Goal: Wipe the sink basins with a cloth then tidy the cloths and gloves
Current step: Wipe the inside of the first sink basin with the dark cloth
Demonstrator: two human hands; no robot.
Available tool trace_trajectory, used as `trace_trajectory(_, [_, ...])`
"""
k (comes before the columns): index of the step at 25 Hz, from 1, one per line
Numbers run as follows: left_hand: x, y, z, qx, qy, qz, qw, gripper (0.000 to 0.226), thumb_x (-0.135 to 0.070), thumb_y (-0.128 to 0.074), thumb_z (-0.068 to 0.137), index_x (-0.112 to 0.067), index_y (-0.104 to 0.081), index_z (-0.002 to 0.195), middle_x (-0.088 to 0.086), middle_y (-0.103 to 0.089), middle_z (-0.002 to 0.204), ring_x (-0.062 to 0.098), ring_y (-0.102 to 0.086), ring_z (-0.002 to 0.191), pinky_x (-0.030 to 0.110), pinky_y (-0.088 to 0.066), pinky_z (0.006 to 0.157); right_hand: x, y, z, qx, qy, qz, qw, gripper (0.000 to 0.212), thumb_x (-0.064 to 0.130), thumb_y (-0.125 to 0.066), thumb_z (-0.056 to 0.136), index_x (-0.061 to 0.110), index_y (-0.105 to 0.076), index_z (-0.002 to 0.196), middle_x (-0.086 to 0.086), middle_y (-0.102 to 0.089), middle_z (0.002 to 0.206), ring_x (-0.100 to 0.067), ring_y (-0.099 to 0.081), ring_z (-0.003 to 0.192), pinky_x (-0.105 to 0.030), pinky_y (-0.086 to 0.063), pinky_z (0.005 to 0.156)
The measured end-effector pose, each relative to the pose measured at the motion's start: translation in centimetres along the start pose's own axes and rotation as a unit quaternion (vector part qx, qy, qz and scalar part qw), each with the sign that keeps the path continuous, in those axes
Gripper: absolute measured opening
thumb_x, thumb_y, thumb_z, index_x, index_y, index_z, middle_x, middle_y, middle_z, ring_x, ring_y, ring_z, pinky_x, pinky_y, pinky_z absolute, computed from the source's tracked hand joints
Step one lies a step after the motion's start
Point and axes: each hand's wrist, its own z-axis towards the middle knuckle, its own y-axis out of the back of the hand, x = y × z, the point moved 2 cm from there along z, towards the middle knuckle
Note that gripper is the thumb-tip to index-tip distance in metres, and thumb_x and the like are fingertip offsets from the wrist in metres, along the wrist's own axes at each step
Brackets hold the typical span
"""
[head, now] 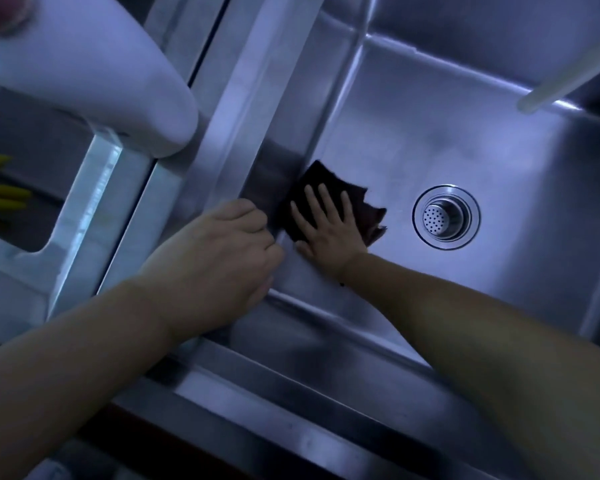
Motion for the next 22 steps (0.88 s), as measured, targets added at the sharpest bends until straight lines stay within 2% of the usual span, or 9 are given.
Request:
trace_trajectory(4, [-0.2, 0.3, 0.2, 0.004, 0.012, -0.001, 1.0, 0.017, -0.027, -0.055, 0.081, -0.018, -0.052, 0.067, 0.005, -0.055, 0.064, 0.028, -0.054, 0.074, 0.038, -0.04, 0.086, 4.0, -2.2, -4.3, 0.038, 0.161, -0.026, 0.986, 0.06, 0.049, -0.03, 0.097, 0.033, -0.005, 0.15, -0.01, 0.005, 0.159, -0.033, 0.011, 0.145, -0.057, 0.019, 0.109])
trace_trajectory(8, [-0.2, 0.4, 0.0, -0.001, 0.031, -0.001, 1.0, 0.021, -0.027, -0.054, 0.082, -0.017, -0.052, 0.063, 0.004, -0.056, 0.062, 0.027, -0.055, 0.073, 0.037, -0.041, 0.086, 3.9, -2.3, -5.6, 0.047, 0.214, -0.028, 0.975, 0.055, 0.044, -0.03, 0.1, 0.036, -0.006, 0.149, -0.006, 0.006, 0.159, -0.029, 0.013, 0.145, -0.052, 0.023, 0.109])
trace_trajectory(10, [-0.2, 0.5, 0.1, -0.009, 0.038, -0.001, 0.999, 0.022, -0.026, -0.053, 0.083, -0.018, -0.052, 0.063, 0.003, -0.056, 0.062, 0.027, -0.056, 0.073, 0.036, -0.042, 0.088, 3.0, -2.3, -6.6, 0.043, 0.226, -0.018, 0.973, 0.054, 0.04, -0.034, 0.1, 0.034, -0.012, 0.149, -0.006, 0.001, 0.159, -0.029, 0.007, 0.146, -0.051, 0.021, 0.109])
trace_trajectory(13, [-0.7, 0.8, 0.2, -0.012, 0.041, 0.005, 0.999, 0.022, -0.026, -0.054, 0.083, -0.018, -0.054, 0.063, 0.003, -0.058, 0.061, 0.028, -0.057, 0.073, 0.039, -0.047, 0.086, 1.0, -2.3, -9.6, 0.032, 0.243, -0.004, 0.969, 0.054, 0.033, -0.044, 0.097, 0.03, -0.025, 0.148, -0.007, -0.013, 0.158, -0.032, -0.009, 0.145, -0.053, 0.009, 0.112])
trace_trajectory(17, [-1.0, 1.3, 0.3, 0.005, 0.027, 0.029, 0.999, 0.02, -0.021, -0.057, 0.081, -0.018, -0.055, 0.062, 0.004, -0.057, 0.059, 0.028, -0.057, 0.069, 0.038, -0.045, 0.08, -3.4, -1.9, -14.6, -0.005, 0.267, -0.015, 0.964, 0.061, 0.033, -0.069, 0.08, 0.03, -0.047, 0.137, -0.008, -0.04, 0.148, -0.031, -0.037, 0.136, -0.055, -0.026, 0.108])
trace_trajectory(19, [-1.9, 1.5, 0.9, 0.018, 0.043, 0.024, 0.999, 0.017, -0.018, -0.058, 0.079, -0.018, -0.056, 0.062, 0.004, -0.058, 0.059, 0.028, -0.057, 0.067, 0.038, -0.047, 0.074, -5.9, -2.0, -17.6, 0.0, 0.267, -0.027, 0.963, 0.06, 0.038, -0.065, 0.082, 0.031, -0.046, 0.138, -0.008, -0.041, 0.147, -0.03, -0.038, 0.135, -0.054, -0.028, 0.109])
trace_trajectory(22, [-4.6, 1.7, 2.9, 0.03, 0.045, -0.022, 0.998, 0.012, -0.019, -0.058, 0.076, -0.015, -0.061, 0.065, 0.005, -0.061, 0.062, 0.029, -0.06, 0.069, 0.038, -0.051, 0.068, -9.7, -2.8, -21.8, 0.015, 0.226, -0.05, 0.973, 0.054, 0.043, -0.042, 0.089, 0.031, -0.039, 0.142, -0.007, -0.038, 0.149, -0.031, -0.033, 0.137, -0.052, -0.019, 0.111])
